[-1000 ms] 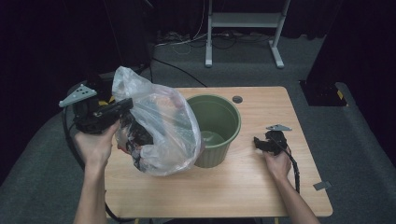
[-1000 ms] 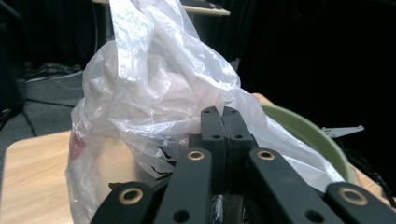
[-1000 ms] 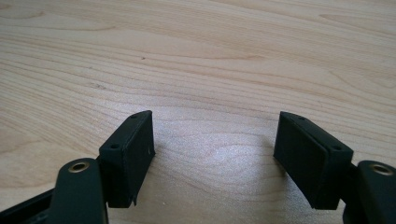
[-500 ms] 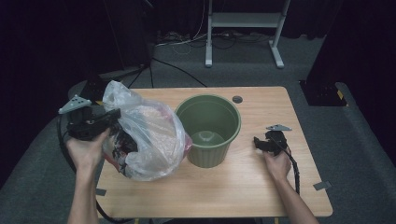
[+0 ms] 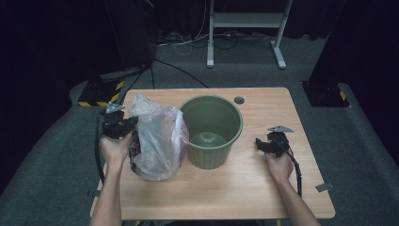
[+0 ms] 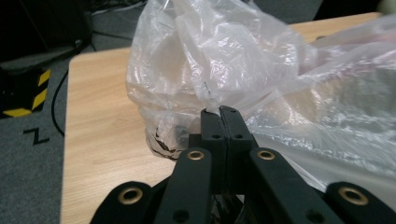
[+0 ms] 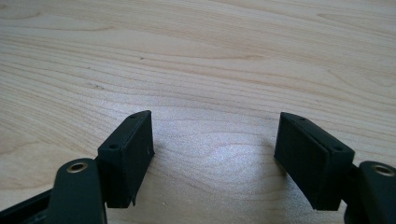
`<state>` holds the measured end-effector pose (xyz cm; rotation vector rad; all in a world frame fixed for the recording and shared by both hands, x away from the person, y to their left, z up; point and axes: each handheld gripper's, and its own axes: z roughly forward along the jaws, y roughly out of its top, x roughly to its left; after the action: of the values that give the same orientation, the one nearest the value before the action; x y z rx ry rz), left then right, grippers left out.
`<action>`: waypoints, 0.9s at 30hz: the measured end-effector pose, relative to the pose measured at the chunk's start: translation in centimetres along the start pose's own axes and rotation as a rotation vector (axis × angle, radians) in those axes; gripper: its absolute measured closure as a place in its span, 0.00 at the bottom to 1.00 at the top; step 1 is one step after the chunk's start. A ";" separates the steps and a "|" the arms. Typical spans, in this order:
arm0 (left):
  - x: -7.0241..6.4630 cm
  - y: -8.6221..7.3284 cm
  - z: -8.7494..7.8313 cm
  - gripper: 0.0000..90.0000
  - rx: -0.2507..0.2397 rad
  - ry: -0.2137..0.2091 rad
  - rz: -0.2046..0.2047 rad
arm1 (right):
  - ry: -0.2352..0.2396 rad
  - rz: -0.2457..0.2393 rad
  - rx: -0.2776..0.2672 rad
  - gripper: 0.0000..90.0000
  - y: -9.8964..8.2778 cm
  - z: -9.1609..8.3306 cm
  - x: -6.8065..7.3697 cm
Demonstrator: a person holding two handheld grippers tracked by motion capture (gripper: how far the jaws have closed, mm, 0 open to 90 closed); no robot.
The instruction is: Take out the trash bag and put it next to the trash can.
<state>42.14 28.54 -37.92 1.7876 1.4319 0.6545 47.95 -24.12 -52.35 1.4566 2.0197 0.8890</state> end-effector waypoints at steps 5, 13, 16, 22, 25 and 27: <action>-0.7 -1.5 2.5 0.99 -0.003 0.083 -0.007 | 0.000 0.000 0.000 0.31 0.0 0.0 0.0; -0.4 -4.7 5.6 0.99 0.014 0.125 -0.083 | -0.001 0.001 0.000 0.31 0.0 0.0 0.0; 0.0 -5.3 6.1 0.99 0.013 0.120 -0.121 | -0.001 0.001 0.000 0.31 0.0 0.0 0.0; 0.3 -6.3 6.8 0.99 0.015 0.128 -0.162 | -0.002 0.001 0.000 0.31 0.0 0.0 0.0; 0.3 -7.1 7.2 0.98 0.017 0.135 -0.175 | -0.001 0.001 -0.001 0.31 0.0 0.0 0.0; 0.3 -7.6 7.4 0.95 0.014 0.114 -0.192 | 0.000 0.002 0.000 0.31 0.0 0.0 0.0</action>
<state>43.42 27.88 -48.44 1.6197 1.6641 0.6551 47.94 -24.11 -52.35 1.4581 2.0185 0.8900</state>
